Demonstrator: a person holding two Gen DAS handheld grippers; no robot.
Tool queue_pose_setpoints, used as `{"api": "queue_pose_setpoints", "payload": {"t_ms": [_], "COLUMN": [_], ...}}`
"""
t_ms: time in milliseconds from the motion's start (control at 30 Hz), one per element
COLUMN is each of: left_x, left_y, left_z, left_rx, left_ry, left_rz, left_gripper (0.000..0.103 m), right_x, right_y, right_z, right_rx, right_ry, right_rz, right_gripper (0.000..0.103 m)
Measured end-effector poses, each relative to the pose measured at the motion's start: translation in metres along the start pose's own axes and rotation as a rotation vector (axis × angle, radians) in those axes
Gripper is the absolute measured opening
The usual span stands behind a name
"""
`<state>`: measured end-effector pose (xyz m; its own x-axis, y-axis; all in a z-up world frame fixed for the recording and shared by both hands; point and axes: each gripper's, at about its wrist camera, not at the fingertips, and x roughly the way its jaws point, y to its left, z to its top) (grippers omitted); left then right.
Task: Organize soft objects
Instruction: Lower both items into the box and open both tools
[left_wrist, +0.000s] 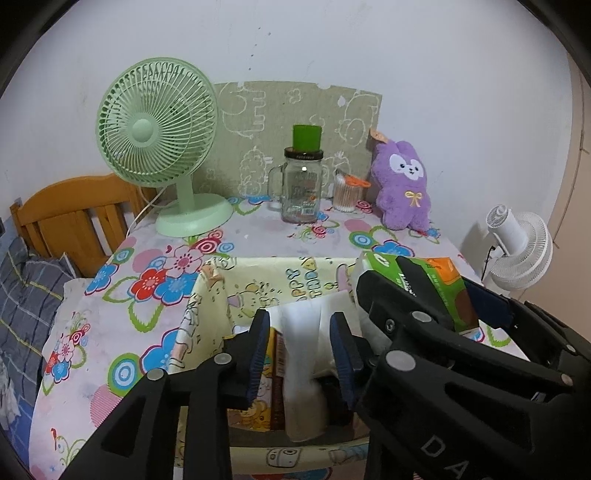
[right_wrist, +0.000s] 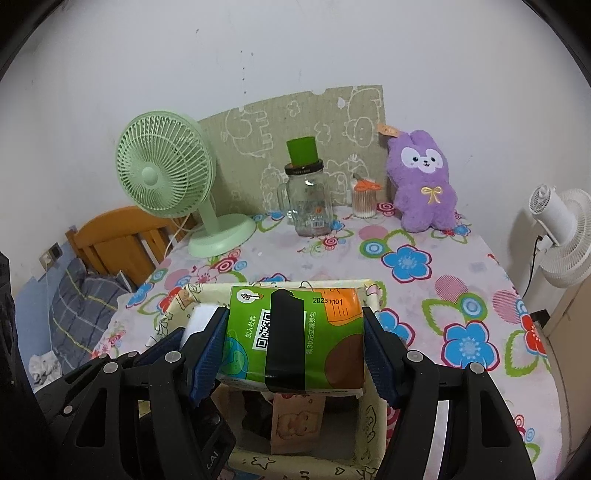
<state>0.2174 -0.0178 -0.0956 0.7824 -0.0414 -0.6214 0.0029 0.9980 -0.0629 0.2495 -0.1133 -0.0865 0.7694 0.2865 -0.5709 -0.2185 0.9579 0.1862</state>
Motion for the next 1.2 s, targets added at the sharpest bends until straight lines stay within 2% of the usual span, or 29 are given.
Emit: {"api": "queue_pose_setpoints", "payload": {"t_ms": [233,400,567,667,767,967,1100,1200], "left_x": [-0.003,-0.007,-0.011,-0.013,-0.014,-0.011,-0.011,-0.013], "left_y": [0.011,0.019,0.021,0.022,0.023,0.028,0.027,0.027], "left_z": [-0.004,-0.005,-0.006,-0.008,-0.01,-0.013,-0.014,-0.014], "left_rx": [-0.012,-0.021,-0.003,0.017,0.035,0.015,0.023,0.009], "left_ry": [0.009,0.01,0.014,0.017,0.014,0.028,0.03,0.023], "left_rz": [0.02,0.044,0.08,0.079,0.108,0.11,0.11,0.11], "left_gripper": [0.042,0.055,0.06,0.069,0.069,0.074,0.079,0.081], "right_x": [0.003,0.004,0.007,0.008,0.01,0.015,0.017,0.016], "right_y": [0.012,0.019,0.024,0.027,0.03,0.035,0.034,0.034], "right_z": [-0.002,-0.003,-0.004,-0.006,-0.006,-0.009,-0.011,-0.013], "right_rx": [-0.036,-0.047,-0.042,-0.045,-0.048,-0.057,-0.046,-0.046], "right_ry": [-0.001,-0.001,0.0,0.0,0.007,0.025,0.043,0.048], "right_rz": [0.005,0.008,0.01,0.013,0.025,0.029,0.052,0.05], "right_gripper": [0.071,0.071,0.071,0.071,0.071,0.075,0.088,0.09]}}
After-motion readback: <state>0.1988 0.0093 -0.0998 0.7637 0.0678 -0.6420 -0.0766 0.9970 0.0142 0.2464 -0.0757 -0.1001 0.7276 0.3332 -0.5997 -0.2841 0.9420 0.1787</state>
